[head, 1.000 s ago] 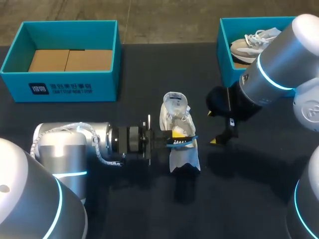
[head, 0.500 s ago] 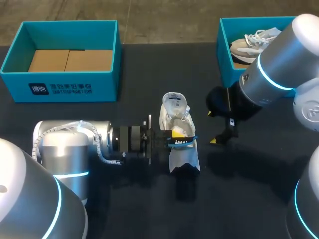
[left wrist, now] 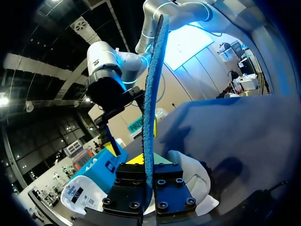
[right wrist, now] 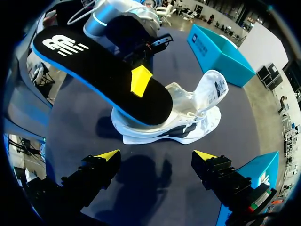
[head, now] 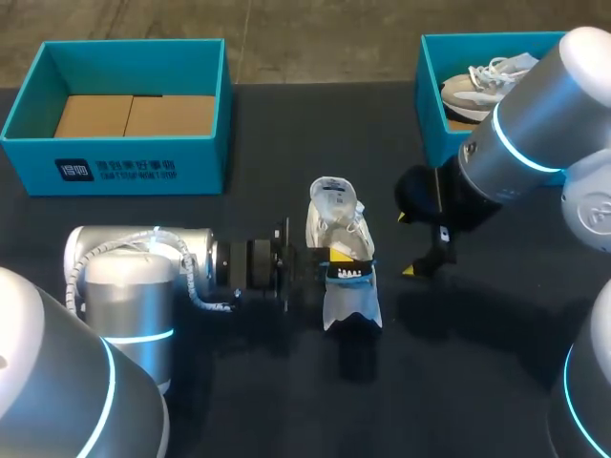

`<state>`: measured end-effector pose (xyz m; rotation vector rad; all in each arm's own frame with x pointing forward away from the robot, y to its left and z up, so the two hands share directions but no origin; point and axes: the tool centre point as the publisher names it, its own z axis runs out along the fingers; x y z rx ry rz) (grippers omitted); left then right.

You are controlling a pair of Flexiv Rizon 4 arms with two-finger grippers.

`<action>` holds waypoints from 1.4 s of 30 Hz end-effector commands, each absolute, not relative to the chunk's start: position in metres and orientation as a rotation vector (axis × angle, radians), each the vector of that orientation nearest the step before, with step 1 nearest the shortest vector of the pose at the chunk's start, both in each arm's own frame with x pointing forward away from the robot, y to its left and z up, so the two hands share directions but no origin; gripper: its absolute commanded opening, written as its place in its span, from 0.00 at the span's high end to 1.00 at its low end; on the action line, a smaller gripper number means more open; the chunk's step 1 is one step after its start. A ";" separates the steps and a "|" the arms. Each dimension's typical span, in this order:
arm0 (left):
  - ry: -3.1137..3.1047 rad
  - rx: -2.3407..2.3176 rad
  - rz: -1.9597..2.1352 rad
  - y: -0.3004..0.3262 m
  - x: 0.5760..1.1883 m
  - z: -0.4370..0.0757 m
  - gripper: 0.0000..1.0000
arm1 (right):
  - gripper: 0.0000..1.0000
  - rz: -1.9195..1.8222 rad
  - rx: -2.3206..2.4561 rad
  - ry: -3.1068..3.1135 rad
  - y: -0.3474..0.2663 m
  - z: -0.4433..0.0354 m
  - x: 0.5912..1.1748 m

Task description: Take the shoe out of the shoebox, open the shoe tongue, remove and reinsert the insole, then place the shoe into the shoebox

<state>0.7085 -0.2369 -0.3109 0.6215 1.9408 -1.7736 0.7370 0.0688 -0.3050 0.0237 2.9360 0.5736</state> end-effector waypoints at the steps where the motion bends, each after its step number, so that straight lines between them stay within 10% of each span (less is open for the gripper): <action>1: 1.936 0.636 -1.781 -0.239 0.714 -0.316 1.00 | 0.00 0.572 0.024 2.935 0.069 -0.306 0.737; 17: 1.976 0.662 -1.735 -0.238 0.721 -0.325 1.00 | 0.00 0.572 0.024 2.935 0.069 -0.306 0.737; 20: 1.968 0.656 -1.734 -0.237 0.720 -0.322 0.71 | 0.00 0.572 0.024 2.935 0.069 -0.306 0.737; 42: 1.958 0.659 -1.797 -0.241 0.702 -0.314 1.00 | 0.00 0.572 0.024 2.935 0.069 -0.306 0.737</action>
